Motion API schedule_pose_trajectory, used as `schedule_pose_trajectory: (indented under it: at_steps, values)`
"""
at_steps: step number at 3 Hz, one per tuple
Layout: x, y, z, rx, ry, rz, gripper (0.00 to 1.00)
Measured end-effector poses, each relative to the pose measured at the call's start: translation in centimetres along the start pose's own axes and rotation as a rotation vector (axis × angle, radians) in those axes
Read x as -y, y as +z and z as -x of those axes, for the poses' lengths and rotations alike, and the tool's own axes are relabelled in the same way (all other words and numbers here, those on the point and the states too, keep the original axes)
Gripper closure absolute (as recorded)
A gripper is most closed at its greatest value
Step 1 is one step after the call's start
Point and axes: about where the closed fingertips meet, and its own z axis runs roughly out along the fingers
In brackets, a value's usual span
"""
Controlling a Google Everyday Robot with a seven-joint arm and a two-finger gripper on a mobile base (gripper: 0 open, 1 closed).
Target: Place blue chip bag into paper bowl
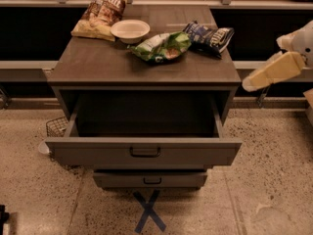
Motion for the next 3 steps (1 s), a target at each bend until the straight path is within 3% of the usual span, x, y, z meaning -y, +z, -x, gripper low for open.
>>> schedule_pose_trajectory:
  at_steps: [1,2,3]
  values:
    - [2.7,3.4,3.9,0.239,0.059,0.006,0.0]
    - [5.1,7.1,7.5,0.346,0.093,-0.053,0.0]
    - [9.5,11.4,10.3,0.325,0.095,-0.201,0.0]
